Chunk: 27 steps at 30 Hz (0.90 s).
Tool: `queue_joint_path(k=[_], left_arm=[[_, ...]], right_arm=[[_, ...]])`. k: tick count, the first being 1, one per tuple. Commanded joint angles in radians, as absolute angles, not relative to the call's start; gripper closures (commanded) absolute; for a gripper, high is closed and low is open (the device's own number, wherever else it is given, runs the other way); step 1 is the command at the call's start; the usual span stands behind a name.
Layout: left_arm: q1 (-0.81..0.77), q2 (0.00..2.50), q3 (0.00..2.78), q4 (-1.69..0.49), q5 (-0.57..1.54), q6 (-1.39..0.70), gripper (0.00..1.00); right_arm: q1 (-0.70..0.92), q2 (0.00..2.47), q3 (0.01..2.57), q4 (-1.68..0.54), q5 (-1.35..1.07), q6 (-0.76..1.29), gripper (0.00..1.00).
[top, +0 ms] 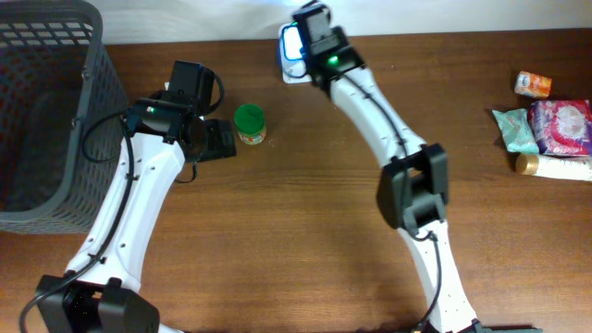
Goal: Scan the item barcode
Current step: 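Place teal tissue pack at far right of table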
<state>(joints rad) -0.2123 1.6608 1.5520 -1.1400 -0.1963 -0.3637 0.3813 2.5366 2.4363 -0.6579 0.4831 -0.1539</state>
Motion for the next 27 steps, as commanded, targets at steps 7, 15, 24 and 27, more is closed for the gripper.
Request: queue_joint_path(k=[7,15,24,27], left_arm=[[-0.215,1.657,1.554,-1.139,-0.207,-0.374,0.01],[-0.215,1.657,1.554,-1.139,-0.207,-0.374,0.01],[-0.215,1.657,1.554,-1.139,-0.207,-0.374,0.01],[-0.215,1.657,1.554,-1.139,-0.207,-0.374,0.01]], right_arm=[[-0.139,2.376,2.439,-1.131,0.480,0.009,0.96],[-0.334,2.447,2.432,-1.065,0.363,0.021,0.86],[-0.283,2.440,2.434,-1.101,0.310,0.113,0.46],[-0.204,2.392,2.436,-1.161,0.017,0.110,0.40]])
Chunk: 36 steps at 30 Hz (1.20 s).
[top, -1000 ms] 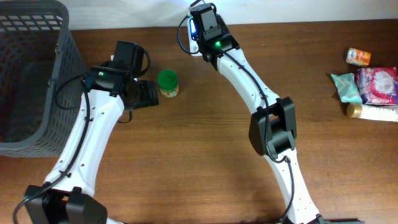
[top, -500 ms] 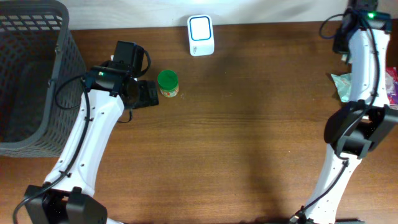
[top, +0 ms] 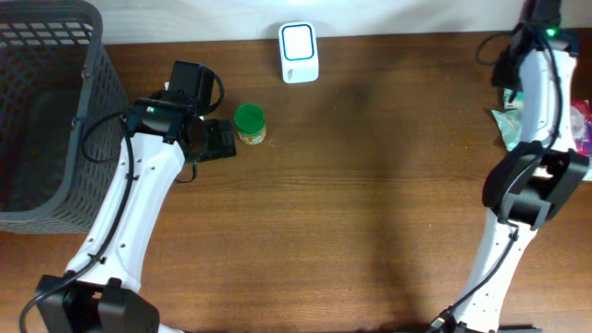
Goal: Scan the item barcode
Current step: 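Place teal tissue pack at far right of table, then reach right gripper to green jar and grasp its lid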
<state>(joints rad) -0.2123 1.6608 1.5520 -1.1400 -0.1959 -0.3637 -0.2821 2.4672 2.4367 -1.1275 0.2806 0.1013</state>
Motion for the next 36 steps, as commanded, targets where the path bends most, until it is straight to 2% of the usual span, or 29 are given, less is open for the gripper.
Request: queue_joint_path(k=[1,2,3,5,11,15,18,20,26,36], left_arm=[[-0.215,1.657,1.554,-1.139,-0.207,-0.374,0.01],[-0.215,1.657,1.554,-1.139,-0.207,-0.374,0.01],[-0.215,1.657,1.554,-1.139,-0.207,-0.374,0.01],[-0.215,1.657,1.554,-1.139,-0.207,-0.374,0.01],[-0.215,1.657,1.554,-1.139,-0.207,-0.374,0.01],[-0.215,1.657,1.554,-1.139,-0.207,-0.374,0.01],[-0.215,1.657,1.554,-1.139,-0.207,-0.374,0.01],[-0.215,1.657,1.554,-1.139,-0.207,-0.374,0.01],[-0.215,1.657,1.554,-1.139,-0.207,-0.374,0.01],[-0.215,1.657,1.554,-1.139,-0.207,-0.374,0.01]], right_arm=[[-0.166,2.386,2.436,-1.189,-0.174,0.110,0.36],[-0.139,2.386,2.436,-1.208,-0.299,0.110,0.31],[-0.094,2.393,2.436,-1.232,-0.448,0.110,0.17],[-0.004,2.395,2.436,-1.240,-0.482,0.110,0.01],[0.210,2.395,2.435,-1.207,-0.486,0.115,0.01],[0.339,2.397,2.435,-1.063,-0.474,0.191,0.01],[0.435,2.402,2.435,-0.965,-0.248,0.375,0.01],[0.495,2.430,2.435,-0.890,-0.230,0.384,0.01],[0.596,2.500,2.434,-0.840,-0.081,0.410,0.01],[0.622,2.542,2.345,-0.841,-0.040,0.409,0.01]])
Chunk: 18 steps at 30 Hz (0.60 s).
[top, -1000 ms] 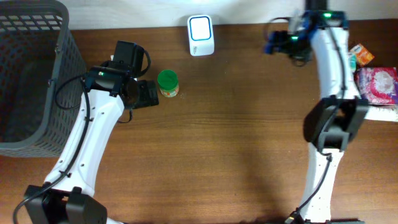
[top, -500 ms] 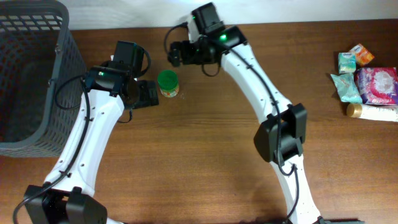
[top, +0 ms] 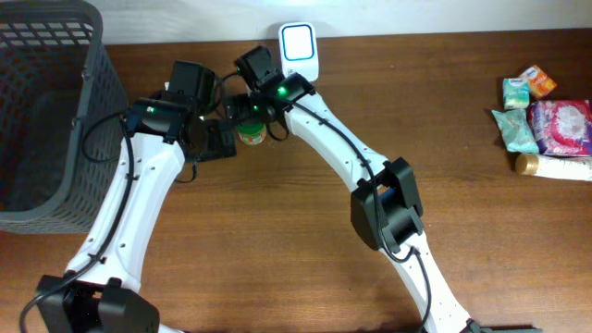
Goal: Scan the item barcode
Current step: 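Reach right gripper to green jar and grasp its lid, then lift green jar with right gripper toward scanner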
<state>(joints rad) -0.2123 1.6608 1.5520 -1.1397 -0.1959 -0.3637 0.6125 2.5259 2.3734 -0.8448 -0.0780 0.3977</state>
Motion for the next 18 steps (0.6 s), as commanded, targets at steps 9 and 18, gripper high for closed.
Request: queue_joint_path(k=[9,18], left_arm=[[-0.215,1.657,1.554,-1.139,-0.207,-0.374,0.01],[-0.215,1.657,1.554,-1.139,-0.207,-0.374,0.01]], right_arm=[[0.622,2.544,2.328,-0.776,-0.025,0.409,0.09],[0.643,2.545,2.297,-0.763,0.006,0.341,0.22]])
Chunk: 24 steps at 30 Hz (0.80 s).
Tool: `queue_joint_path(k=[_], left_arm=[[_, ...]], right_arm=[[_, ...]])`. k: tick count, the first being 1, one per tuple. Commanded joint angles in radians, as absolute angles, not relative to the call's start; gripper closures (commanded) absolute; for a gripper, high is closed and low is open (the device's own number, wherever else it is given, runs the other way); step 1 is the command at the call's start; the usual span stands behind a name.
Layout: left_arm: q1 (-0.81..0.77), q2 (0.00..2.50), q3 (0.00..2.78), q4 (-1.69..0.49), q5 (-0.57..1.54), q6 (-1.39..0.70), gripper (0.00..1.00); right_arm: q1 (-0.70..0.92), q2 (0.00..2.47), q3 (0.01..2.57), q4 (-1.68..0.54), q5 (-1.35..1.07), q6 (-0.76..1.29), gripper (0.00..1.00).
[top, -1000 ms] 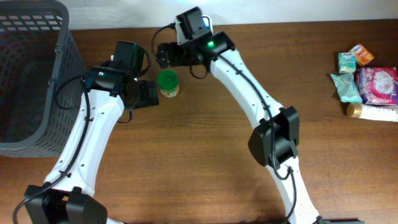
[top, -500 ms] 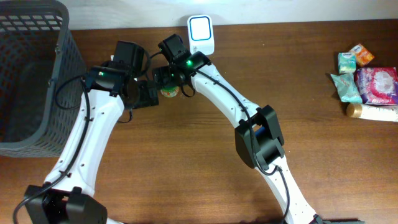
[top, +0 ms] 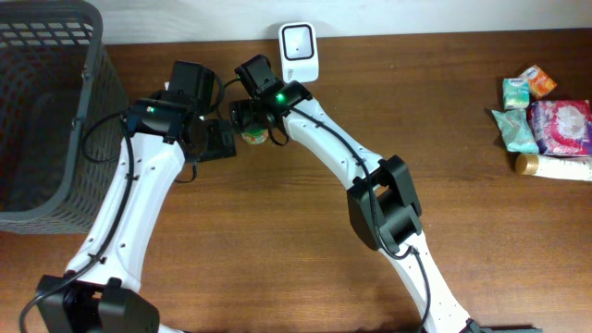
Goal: Scan the item barcode
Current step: 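Lift green jar with right gripper toward scanner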
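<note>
The item is a small jar with a green lid (top: 256,137), standing on the brown table (top: 305,231) just below the white barcode scanner (top: 299,41) at the back edge. My right gripper (top: 246,120) is down over the jar and hides most of it; only a sliver of lid and orange label shows. Its jaws are hidden by the wrist, so I cannot tell whether they grip the jar. My left gripper (top: 220,141) rests just left of the jar, open, apart from it.
A dark mesh basket (top: 55,111) fills the far left. Several packaged goods lie at the right edge: a pink pack (top: 561,125), a teal pouch (top: 514,129) and a small orange carton (top: 536,80). The right arm stretches diagonally across the table's middle.
My right gripper has come lower and closer over the jar, covering more of the green lid. The jar, the scanner and the left arm have not moved.
My right gripper was first at the scanner while the jar stood free beside the still left gripper. Then the right arm was far over by the goods at the right edge. After that it was above the jar, and now sits down over it.
</note>
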<state>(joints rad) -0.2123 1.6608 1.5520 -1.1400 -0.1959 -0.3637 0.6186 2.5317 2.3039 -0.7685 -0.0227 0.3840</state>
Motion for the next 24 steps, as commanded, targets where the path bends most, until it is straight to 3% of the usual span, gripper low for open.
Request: queue_joint_path(k=[1,8,16,21,24], left_arm=[[-0.215,1.657,1.554,-1.139,-0.207,-0.374,0.01],[-0.215,1.657,1.554,-1.139,-0.207,-0.374,0.01],[-0.215,1.657,1.554,-1.139,-0.207,-0.374,0.01],[-0.215,1.657,1.554,-1.139,-0.207,-0.374,0.01],[-0.215,1.657,1.554,-1.139,-0.207,-0.374,0.01]], right_arm=[[0.645,2.545,2.297,-0.770,0.032,0.341,0.23],[0.625,2.518,2.303,-0.928,0.279,0.340,0.27],[0.567,2.508,2.366,-1.083,0.274,0.341,0.27],[0.560,2.506,2.425,-1.077,0.270,0.304,0.12],[0.540,2.509,2.423,-1.063,0.191,0.304,0.11]])
